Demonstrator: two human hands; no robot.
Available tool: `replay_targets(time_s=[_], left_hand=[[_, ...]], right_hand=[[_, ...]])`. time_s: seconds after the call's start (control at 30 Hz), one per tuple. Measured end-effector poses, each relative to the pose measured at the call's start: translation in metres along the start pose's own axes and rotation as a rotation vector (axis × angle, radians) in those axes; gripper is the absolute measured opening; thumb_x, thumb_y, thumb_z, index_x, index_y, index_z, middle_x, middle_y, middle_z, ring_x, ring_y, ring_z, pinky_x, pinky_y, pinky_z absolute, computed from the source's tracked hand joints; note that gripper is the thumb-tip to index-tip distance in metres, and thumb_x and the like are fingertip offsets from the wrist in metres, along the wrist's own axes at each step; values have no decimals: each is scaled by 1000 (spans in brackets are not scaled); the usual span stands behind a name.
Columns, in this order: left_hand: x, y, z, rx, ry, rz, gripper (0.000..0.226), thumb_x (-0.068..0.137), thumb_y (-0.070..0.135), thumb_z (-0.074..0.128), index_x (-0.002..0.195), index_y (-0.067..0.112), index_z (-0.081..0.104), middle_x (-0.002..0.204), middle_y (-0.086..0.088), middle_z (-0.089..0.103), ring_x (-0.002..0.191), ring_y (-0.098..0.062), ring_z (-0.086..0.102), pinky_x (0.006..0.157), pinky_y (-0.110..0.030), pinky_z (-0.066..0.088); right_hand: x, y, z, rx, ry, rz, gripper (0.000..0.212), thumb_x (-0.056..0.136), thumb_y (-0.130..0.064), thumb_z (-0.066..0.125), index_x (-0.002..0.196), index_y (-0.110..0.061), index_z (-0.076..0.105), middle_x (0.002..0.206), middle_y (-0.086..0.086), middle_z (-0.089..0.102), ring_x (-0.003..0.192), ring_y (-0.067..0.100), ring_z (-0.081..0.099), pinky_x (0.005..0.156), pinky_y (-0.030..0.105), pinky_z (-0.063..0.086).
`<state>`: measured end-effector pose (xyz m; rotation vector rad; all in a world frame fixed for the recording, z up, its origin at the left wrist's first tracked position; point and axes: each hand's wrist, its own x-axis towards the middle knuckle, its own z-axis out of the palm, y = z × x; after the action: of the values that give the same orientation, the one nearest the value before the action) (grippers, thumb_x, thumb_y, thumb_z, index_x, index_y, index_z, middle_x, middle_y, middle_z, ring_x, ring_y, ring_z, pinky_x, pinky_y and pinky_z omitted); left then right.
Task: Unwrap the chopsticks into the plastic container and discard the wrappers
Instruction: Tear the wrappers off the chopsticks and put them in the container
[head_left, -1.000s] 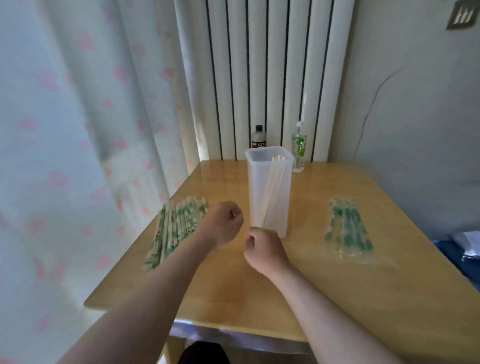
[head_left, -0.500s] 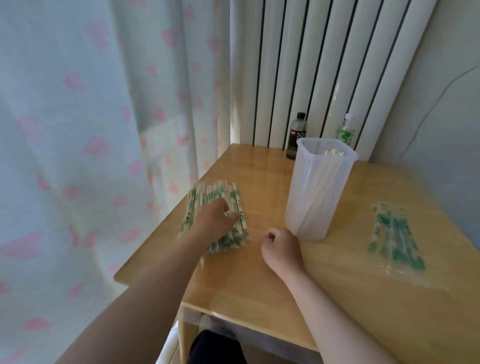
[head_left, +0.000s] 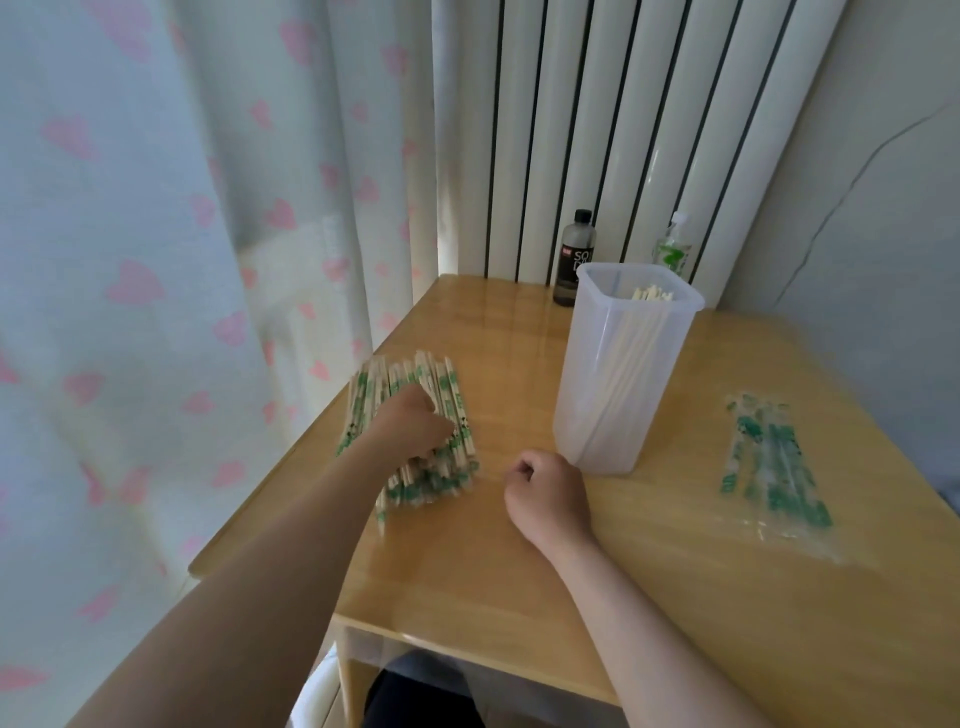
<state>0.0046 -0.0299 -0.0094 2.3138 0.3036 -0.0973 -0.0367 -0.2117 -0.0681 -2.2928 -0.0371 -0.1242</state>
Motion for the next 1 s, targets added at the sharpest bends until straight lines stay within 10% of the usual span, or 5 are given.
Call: replay_targets(time_s=[0.27,0.53,0.77,1.0], left_hand=[[-23,32,-17,-575,-40,92,18,90,1,53,86,-4,71,69,-14,66,59,-23,56,53,-31,41],[-40,55,-18,-297,49,403,10,95,17,69,93,10,74,65,1,65,55,-12,57,59,-29,48],[-64,106,-30,-353,88,567,42,93,32,71,77,-6,66,54,0,36,47,-14,30,51,-26,26],[-71,137,-12,-494,12,583,39,95,29,68,88,-10,66,66,-9,45,63,-20,39,63,-36,35]], right_hand=[[-4,-1,-5,44,-26,8,21,83,-3,47,71,-12,62,68,0,62,60,16,54,49,26,36],[-12,-7,-17,192,-72,58,31,88,-2,47,73,-20,67,70,-2,66,60,13,57,51,22,40],[-10,-30,-56,395,-242,-35,25,100,-24,61,124,-24,66,102,1,63,55,7,51,49,23,39],[-16,-28,-87,411,-283,-85,20,105,-25,57,101,-22,76,86,-7,76,80,27,66,46,29,44]])
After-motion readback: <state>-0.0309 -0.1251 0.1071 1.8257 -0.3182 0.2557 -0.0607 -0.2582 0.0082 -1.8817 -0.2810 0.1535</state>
